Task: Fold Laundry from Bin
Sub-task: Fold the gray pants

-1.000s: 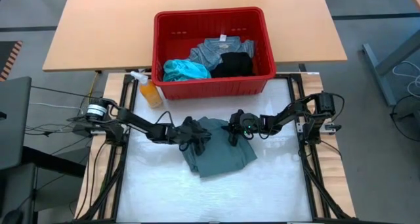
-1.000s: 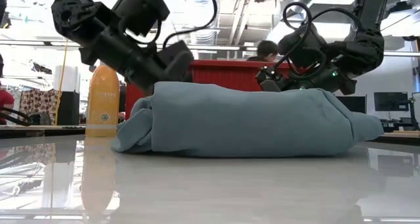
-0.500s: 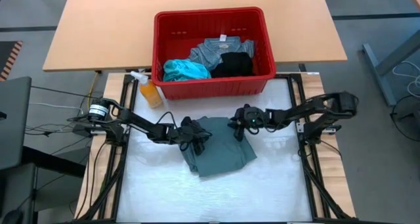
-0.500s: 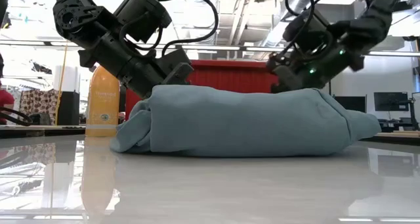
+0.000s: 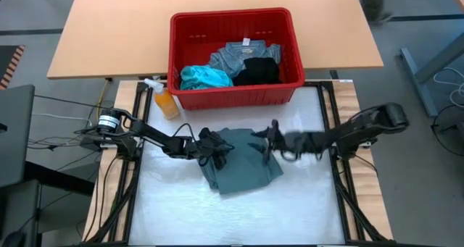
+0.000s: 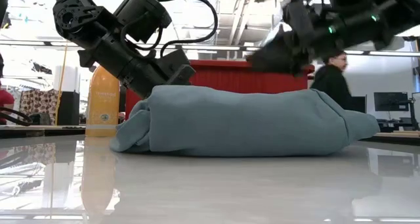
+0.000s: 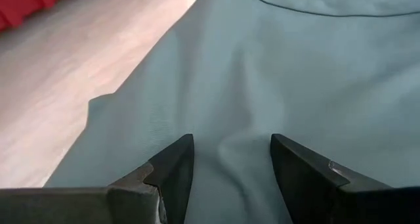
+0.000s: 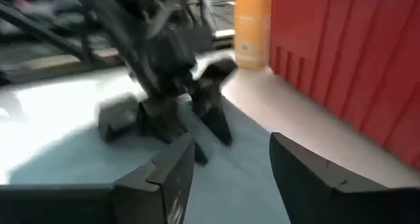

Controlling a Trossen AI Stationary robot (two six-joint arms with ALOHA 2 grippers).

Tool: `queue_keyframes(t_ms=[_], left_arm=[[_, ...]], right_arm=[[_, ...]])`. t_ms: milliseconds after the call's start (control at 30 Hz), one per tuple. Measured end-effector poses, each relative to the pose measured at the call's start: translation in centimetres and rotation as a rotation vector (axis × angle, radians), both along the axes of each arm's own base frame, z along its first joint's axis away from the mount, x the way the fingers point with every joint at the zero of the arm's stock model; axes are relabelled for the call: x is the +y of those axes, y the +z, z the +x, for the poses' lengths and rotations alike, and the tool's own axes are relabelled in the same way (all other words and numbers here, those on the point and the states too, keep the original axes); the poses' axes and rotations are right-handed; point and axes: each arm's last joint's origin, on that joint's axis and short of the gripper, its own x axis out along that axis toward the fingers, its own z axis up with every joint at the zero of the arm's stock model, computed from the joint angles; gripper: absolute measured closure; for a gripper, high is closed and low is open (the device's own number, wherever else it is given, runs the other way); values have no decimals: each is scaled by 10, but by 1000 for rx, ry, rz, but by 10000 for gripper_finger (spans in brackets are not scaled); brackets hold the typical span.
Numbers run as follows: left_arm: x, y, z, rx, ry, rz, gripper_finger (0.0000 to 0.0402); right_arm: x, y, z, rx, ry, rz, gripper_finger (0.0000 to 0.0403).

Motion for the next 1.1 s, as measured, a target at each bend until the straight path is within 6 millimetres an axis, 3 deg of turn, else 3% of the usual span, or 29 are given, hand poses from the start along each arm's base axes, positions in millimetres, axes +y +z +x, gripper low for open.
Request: queue_keyframes(t_ms=[100, 200, 433, 500, 667, 867, 1100], left_arm=[[1, 0, 0, 7, 8, 30, 210], [2, 2, 2, 13, 2, 40, 210], [2, 20, 16, 29, -28, 121, 210], [2, 31, 18, 42, -31, 145, 210], [-3, 54, 10, 66, -19, 165, 210], [-25, 50, 0, 112, -7, 124, 210], [-45, 54, -7, 102, -9, 139, 210]], right_arm=[[12, -24, 9, 4, -107, -82, 201], [14, -44, 21, -26, -124, -36, 234], [-1, -80, 39, 8, -210, -35, 377], [-7, -91, 41, 44, -229, -41, 388], [-18, -106, 43, 76, -266, -26, 371], [-18, -94, 42, 100, -246, -104, 390], [-7, -38, 38, 55, -68, -102, 374]])
